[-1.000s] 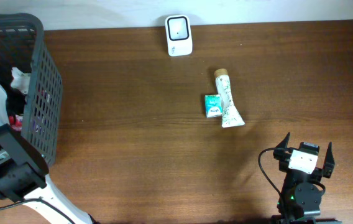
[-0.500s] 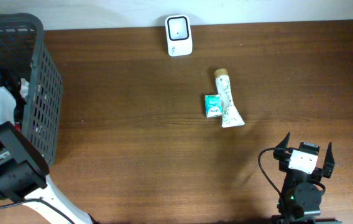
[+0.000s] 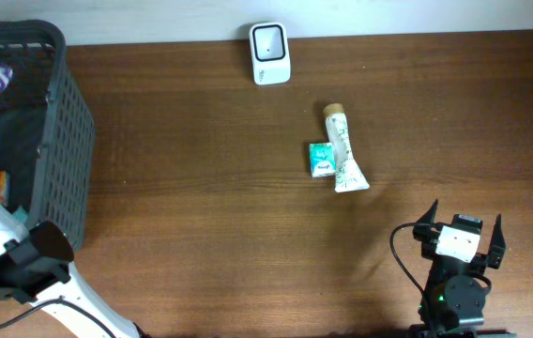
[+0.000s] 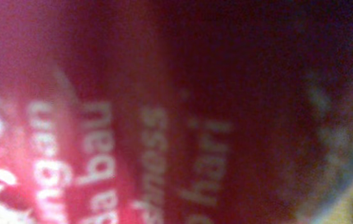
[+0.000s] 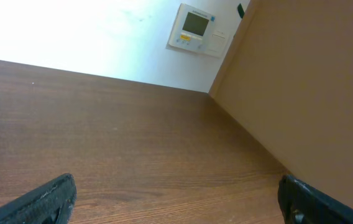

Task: Scan the item barcode
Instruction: 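Carry the red tissue pack past the scanner and place it beside the tube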

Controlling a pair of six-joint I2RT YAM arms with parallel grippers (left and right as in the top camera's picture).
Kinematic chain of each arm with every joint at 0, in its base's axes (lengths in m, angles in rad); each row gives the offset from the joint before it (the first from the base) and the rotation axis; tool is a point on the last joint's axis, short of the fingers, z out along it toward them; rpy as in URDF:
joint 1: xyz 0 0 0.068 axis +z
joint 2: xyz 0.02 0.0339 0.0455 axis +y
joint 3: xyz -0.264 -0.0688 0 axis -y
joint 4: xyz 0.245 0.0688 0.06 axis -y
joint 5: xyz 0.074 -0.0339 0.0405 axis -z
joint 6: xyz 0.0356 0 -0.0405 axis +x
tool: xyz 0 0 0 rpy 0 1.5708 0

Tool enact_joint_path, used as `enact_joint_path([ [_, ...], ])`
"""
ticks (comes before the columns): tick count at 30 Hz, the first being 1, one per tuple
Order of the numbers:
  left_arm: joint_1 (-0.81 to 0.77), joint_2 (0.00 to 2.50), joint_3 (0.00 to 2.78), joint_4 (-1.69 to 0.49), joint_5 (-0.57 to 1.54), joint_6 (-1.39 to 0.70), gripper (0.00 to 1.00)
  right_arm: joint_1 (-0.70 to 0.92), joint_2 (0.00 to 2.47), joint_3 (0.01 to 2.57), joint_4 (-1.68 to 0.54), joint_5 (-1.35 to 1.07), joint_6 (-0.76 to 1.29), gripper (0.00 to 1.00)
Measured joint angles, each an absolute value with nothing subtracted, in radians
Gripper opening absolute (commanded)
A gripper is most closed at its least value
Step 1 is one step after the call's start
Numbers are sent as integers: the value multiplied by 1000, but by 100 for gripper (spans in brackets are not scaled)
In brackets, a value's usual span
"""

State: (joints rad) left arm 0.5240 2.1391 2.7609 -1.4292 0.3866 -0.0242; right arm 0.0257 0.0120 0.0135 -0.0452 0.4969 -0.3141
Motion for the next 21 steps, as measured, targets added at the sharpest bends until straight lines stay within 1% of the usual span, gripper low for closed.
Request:
enact_joint_path([
  [4,524,2139,2840,-1433,656,-160,0,26,12,14,-45,497,-315,99],
  [5,519,2139,2841,-1441,751,-202,0,26,12,14,-45,497,-315,99],
  [8,478,2139,2841,-1472,841,-233,0,26,12,14,-45,497,-315,99],
  [10,380,2139,2841,-1506,862,-237,0,26,12,14,-45,497,-315,99],
  [13,253,2139,2841,-1508,854,-236,0,26,12,14,-45,497,-315,99],
  [15,154,2139,2841,-1510,789,-236,0,26,12,14,-45,497,-315,99],
  [17,15,2139,2841,-1521,671,-236,0,26,12,14,-45,497,-314,99],
  [18,-17,2139,2841,-1529,630,-236,15,26,12,14,-45,497,-315,99],
  [19,-73,2139,2841,-1551,553,-236,5,26,12,14,-45,497,-315,99],
  [20,-115,2139,2841,-1567,500,-235,0,26,12,14,-45,497,-315,99],
  [21,-152,2139,2841,-1579,461,-239,0,26,12,14,-45,497,-315,99],
])
